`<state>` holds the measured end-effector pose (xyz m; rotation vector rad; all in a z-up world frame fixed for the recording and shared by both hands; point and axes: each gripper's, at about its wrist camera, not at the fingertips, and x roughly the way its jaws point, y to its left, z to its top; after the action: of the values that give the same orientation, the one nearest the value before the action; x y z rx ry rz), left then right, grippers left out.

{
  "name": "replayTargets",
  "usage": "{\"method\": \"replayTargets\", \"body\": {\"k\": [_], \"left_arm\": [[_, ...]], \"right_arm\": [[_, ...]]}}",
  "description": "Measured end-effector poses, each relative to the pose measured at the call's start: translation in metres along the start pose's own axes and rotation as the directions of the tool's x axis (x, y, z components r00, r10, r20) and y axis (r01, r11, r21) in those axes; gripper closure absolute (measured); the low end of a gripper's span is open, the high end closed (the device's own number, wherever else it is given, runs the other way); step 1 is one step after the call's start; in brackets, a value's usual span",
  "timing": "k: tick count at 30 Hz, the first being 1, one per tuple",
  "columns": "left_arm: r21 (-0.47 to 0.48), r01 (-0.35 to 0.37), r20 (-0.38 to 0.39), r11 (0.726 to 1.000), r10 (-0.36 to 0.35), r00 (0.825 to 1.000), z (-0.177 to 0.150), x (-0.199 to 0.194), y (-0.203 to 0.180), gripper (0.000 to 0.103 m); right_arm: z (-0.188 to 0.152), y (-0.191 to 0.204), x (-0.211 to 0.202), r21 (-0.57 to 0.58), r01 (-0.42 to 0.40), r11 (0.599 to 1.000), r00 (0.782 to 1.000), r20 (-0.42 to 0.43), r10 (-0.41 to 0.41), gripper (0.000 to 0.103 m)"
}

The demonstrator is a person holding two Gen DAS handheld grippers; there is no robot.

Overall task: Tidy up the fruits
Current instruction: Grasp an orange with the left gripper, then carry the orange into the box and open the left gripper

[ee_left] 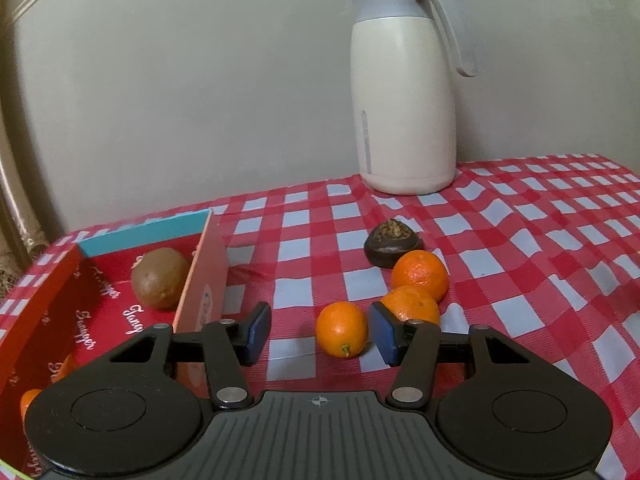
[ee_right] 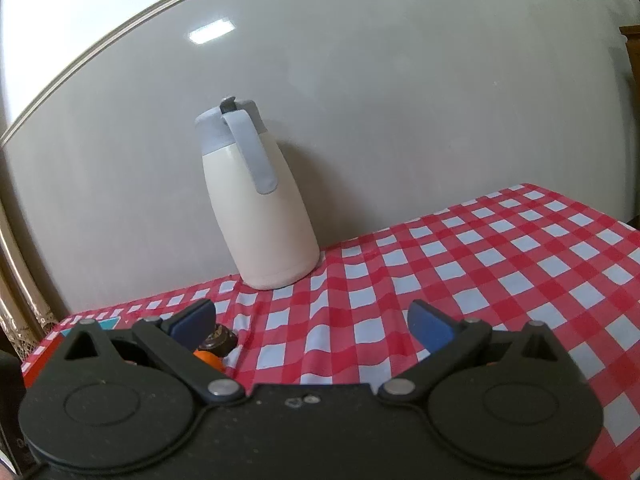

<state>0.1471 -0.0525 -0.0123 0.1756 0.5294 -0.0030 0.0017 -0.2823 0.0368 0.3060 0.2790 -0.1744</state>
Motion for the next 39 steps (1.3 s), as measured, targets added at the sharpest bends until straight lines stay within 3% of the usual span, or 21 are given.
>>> {"method": "replayTargets", "body": {"k": [3,6,12,15,20,39], "left_arm": [[0.041,0.004,-0.017,0.999,-0.004,1.0,-0.003,0.006,-0.002,0.048],[0.002,0.051,-0.062,0.999,-0.051,0.997,-0.008,0.014,-0.001,0.048],[-0.006,0.056,-0.048,0.998,-0.056,0.997,-0.008,0.013,-0.001,0.049],[-0.024,0.098,-0.06,0.995,-0.099,0.993,-0.008,0.017,-0.001,0.071],[-0.049,0.114,-0.054,0.992,-0.117,0.992,-0.008,0.017,-0.001,0.071],[-0.093,0.138,0.095,0.986,-0.129,0.987,0.003,-0.032,0.023,0.071]], "right_arm": [[0.0,0.0,-0.001,0.005,-0.006,1.0,1.0,0.002,0.006,0.0],[0.001,0.0,-0.001,0.01,-0.012,1.0,1.0,0.002,0.012,0.0],[0.002,0.003,0.0,0.008,-0.02,1.0,1.0,-0.001,0.02,0.0],[0.001,0.004,0.001,0.009,-0.021,1.0,1.0,-0.004,0.021,0.0],[0.0,0.004,0.001,0.009,-0.023,1.0,1.0,-0.005,0.024,0.0],[-0.003,0.008,0.004,-0.043,0.002,0.999,1.0,-0.017,-0.003,0.0]]}}
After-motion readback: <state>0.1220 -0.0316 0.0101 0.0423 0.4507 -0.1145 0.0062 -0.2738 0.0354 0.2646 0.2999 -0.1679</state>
